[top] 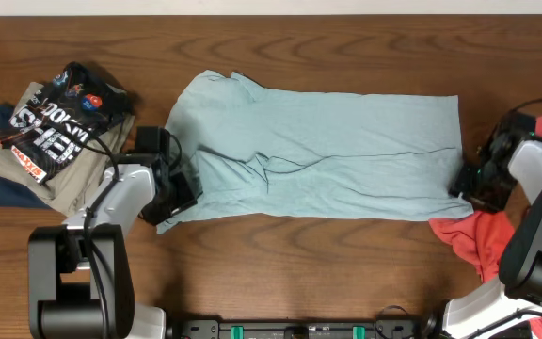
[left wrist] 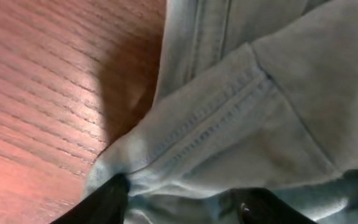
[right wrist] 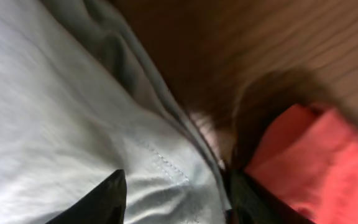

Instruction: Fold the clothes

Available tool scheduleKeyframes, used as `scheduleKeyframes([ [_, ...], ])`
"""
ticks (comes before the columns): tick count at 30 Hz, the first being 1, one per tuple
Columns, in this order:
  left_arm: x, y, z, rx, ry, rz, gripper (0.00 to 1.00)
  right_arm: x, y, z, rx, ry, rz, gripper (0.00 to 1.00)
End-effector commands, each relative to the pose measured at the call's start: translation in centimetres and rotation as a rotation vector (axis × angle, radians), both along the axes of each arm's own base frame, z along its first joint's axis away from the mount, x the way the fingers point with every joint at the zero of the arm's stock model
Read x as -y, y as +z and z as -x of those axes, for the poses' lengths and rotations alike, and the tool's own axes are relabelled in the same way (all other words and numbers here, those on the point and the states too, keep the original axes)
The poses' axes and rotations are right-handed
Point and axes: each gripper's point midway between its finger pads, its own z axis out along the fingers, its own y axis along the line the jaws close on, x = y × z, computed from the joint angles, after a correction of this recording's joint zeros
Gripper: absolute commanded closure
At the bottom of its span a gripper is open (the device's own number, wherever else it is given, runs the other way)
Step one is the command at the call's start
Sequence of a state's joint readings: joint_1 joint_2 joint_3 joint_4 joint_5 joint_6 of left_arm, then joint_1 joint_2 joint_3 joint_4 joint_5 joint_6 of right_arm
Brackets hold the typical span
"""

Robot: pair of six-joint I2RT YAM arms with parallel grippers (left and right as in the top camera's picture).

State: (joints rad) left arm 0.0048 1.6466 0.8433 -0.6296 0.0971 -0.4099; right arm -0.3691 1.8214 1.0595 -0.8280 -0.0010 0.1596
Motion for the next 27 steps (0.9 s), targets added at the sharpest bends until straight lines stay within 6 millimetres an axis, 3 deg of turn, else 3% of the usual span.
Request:
scheduleKeyframes([
  [1,-0.4,-0.9,1.6,-0.039,-0.010,-0.020,0.41,0.0,-0.9,1.2,-0.023,-0.005,-0.001,0.57],
  [6,-0.3,-2.2,4.2,-0.109,-0.010,-0.019,0.42,2.1,-0.8,3.6,-0.124,-0.098,0.133,0.83],
  [13,-0.3,-3.5,8.7,-0.233,0.014,-0.019,0.43,3.8,-0.6,4.9,-0.156,-0.182,0.174,0.85],
  [17,0.5,-3.6,10.5,-0.293,0.064,0.025,0.43,3.9,-0.6,4.7,-0.136,-0.211,0.148,0.82],
  [21,1.0,-3.1,10.1,-0.273,0.029,0.059,0.43,3.0,-0.1,3.0,-0.077,-0.193,0.068,0.79],
  [24,1.1,-1.7,8.1,-0.194,0.005,0.060,0.42,2.7,1.5,1.4,-0.031,-0.178,0.025,0.76],
  [27,1.0,1.0,4.8,-0.059,0.001,0.060,0.41,3.1,3.9,-0.1,0.018,-0.179,0.028,0.73],
])
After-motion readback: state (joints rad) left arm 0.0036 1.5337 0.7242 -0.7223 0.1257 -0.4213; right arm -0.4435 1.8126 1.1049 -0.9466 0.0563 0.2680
